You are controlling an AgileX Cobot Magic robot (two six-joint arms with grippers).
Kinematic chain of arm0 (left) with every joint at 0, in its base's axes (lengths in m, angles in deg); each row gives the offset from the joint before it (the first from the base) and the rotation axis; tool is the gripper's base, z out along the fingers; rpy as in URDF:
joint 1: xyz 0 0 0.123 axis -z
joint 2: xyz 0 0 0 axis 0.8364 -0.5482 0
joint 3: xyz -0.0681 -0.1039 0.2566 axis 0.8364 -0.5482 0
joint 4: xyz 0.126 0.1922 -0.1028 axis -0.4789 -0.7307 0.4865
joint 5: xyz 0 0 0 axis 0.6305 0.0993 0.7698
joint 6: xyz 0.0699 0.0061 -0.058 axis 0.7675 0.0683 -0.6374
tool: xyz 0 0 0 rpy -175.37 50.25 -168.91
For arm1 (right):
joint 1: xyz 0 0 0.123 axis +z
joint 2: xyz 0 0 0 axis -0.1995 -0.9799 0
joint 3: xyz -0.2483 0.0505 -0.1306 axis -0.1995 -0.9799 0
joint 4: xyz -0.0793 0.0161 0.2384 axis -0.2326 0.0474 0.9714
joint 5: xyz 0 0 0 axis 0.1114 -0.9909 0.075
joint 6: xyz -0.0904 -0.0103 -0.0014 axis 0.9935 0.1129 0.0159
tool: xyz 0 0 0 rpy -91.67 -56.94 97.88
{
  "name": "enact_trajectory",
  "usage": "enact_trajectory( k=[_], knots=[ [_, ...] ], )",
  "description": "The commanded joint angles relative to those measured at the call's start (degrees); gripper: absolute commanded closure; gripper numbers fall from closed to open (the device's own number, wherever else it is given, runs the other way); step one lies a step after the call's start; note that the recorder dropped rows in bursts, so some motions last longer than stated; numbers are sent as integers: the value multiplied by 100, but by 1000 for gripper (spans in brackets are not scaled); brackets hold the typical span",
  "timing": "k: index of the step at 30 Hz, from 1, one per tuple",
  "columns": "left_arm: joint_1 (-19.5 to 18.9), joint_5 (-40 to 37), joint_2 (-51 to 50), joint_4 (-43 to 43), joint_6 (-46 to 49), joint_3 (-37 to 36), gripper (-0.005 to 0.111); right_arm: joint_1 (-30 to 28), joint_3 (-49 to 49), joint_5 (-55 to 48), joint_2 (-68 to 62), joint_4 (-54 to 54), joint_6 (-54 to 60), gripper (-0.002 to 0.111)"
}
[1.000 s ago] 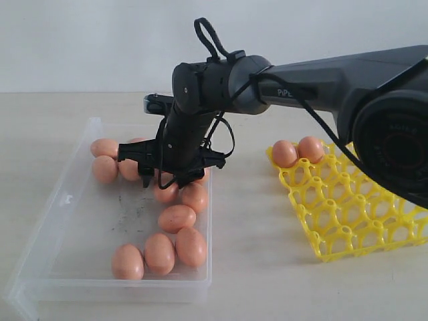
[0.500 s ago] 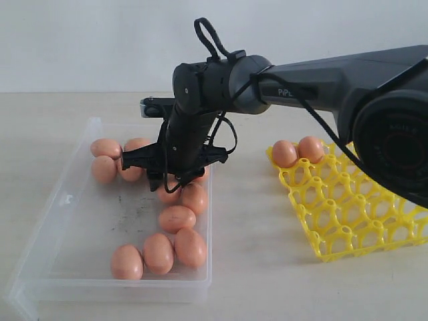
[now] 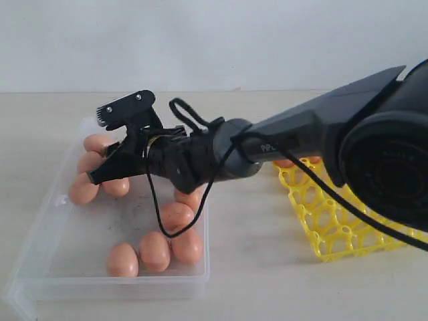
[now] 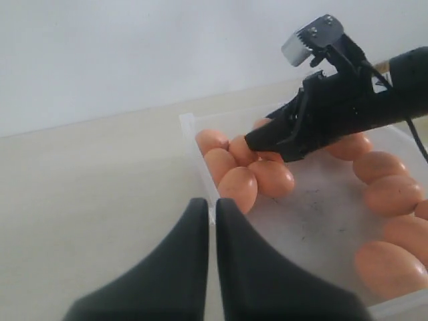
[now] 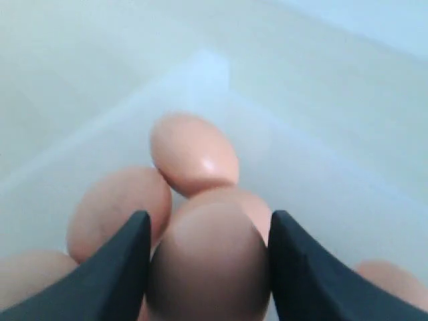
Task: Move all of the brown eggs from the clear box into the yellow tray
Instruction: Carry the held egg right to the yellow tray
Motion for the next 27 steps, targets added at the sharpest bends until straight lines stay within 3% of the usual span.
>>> enact_trajectory(
  k=[1,7,14,19,23,27],
  knots=[
    [34,14,17,-9,1,-22,103,76,-837,2381,227,-18,75,108],
    [34,14,17,-9,1,-22,103,76,-2071,5194,280,42,-221,108],
    [34,14,17,-9,1,-22,103,76,-2890,5194,511,86,-134,108],
    [34,14,17,-9,1,-22,103,-33,-3623,5194,1206,818,175,108],
    [34,14,17,-9,1,-22,103,-599,-4459,5194,2029,534,-109,108],
    [34,14,17,-9,1,-22,103,-1920,-5365,5194,2765,-940,-808,108]
  ],
)
